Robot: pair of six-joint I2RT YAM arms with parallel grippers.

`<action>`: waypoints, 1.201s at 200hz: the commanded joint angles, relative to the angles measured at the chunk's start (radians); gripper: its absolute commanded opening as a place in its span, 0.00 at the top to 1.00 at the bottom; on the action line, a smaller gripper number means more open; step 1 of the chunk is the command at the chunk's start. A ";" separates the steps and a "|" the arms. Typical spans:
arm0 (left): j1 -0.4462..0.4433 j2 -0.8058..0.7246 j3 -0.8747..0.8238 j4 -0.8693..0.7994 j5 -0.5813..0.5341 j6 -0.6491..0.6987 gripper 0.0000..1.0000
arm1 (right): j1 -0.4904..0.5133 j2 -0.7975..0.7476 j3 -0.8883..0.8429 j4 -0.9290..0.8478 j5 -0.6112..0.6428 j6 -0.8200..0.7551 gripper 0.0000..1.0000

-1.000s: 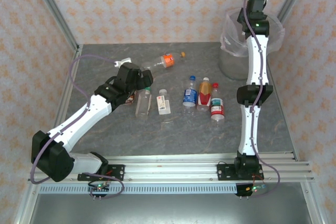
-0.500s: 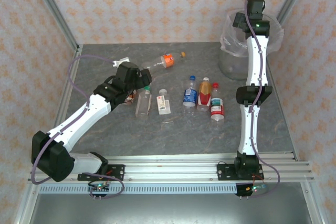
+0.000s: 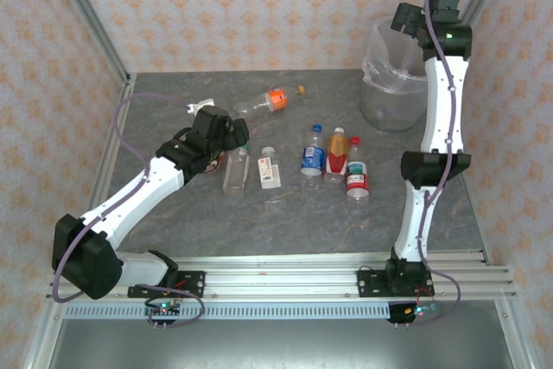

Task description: Put the plastic bottles in the bin

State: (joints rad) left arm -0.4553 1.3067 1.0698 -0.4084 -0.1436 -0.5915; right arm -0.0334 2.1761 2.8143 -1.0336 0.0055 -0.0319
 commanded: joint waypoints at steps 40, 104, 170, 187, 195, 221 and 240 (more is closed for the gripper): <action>0.016 0.024 -0.022 0.031 -0.042 0.047 0.00 | 0.039 -0.228 -0.234 -0.005 0.040 -0.057 0.01; 0.059 -0.004 -0.074 -0.014 -0.029 0.045 0.00 | 0.144 -0.531 -0.657 0.130 0.229 0.037 0.01; 0.061 -0.023 -0.088 -0.044 -0.013 0.024 0.00 | 0.282 -0.839 -1.203 0.397 0.335 0.118 0.01; 0.061 -0.035 -0.096 -0.038 -0.014 0.013 0.00 | 0.282 -0.962 -1.380 0.546 0.303 0.156 0.01; 0.061 -0.039 -0.098 -0.035 -0.013 0.008 0.00 | 0.282 -1.019 -1.448 0.597 0.275 0.126 0.01; 0.061 -0.043 -0.095 -0.037 -0.002 0.008 0.00 | 0.281 -1.085 -1.475 0.493 0.254 0.056 0.01; 0.061 -0.034 -0.088 -0.058 -0.006 0.018 0.00 | 0.282 -1.106 -1.501 0.445 0.235 0.056 0.01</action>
State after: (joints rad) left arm -0.3992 1.2808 0.9848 -0.4271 -0.1390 -0.5747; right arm 0.2481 1.1046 1.3296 -0.5823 0.2665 0.0467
